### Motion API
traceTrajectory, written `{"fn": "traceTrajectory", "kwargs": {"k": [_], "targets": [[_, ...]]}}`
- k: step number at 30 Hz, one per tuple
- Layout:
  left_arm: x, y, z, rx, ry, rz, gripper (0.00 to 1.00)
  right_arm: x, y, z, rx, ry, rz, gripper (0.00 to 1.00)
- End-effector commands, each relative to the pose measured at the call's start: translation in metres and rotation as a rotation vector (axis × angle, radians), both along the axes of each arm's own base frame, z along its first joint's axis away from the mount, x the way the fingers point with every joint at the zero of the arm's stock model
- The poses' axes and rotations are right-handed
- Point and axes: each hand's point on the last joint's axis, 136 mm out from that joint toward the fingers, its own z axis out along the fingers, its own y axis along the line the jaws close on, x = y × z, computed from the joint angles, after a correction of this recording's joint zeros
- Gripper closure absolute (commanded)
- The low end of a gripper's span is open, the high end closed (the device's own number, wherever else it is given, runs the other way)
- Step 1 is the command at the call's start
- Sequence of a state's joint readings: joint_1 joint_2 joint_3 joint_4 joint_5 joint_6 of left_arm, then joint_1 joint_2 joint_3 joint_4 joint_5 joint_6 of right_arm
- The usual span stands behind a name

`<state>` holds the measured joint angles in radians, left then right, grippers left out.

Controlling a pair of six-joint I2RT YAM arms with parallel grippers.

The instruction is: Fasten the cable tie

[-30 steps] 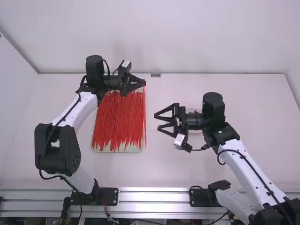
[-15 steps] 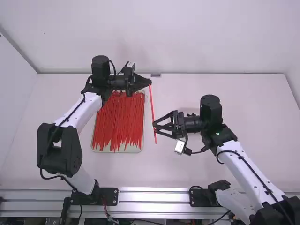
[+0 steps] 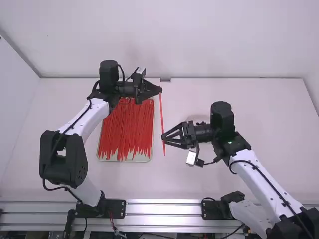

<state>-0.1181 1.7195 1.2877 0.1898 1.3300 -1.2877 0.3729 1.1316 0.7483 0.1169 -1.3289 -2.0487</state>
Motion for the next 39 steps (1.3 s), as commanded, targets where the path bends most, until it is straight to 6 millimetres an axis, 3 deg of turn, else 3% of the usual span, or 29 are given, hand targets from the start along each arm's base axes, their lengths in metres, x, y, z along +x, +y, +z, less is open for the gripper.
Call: {"fn": "traceTrajectory", "kwargs": {"k": [1,6,18,22,26,32,39], "targets": [[-0.003,-0.002,0.011,-0.010,-0.064,-0.035,0.98,-0.003,0.000,-0.003,0.000,0.024,0.018,0.51],[-0.007,-0.006,0.011,-0.012,-0.073,-0.056,0.98,-0.002,0.000,-0.002,-0.004,0.061,0.012,0.67],[-0.008,-0.013,0.010,-0.006,-0.073,-0.054,0.98,-0.004,0.001,-0.002,-0.004,0.062,0.019,0.67],[-0.009,-0.015,0.010,-0.006,-0.073,-0.060,0.98,-0.004,0.001,-0.002,-0.005,0.063,0.019,0.76],[-0.009,-0.016,0.010,-0.005,-0.073,-0.057,0.98,-0.004,0.001,-0.002,-0.006,0.067,0.019,1.00],[-0.008,-0.015,0.010,-0.004,-0.081,-0.056,0.98,-0.004,0.001,-0.003,-0.009,0.077,0.019,1.00],[-0.004,-0.015,0.010,0.012,-0.197,-0.042,0.98,-0.001,0.002,0.005,-0.027,0.273,-0.001,1.00]]}}
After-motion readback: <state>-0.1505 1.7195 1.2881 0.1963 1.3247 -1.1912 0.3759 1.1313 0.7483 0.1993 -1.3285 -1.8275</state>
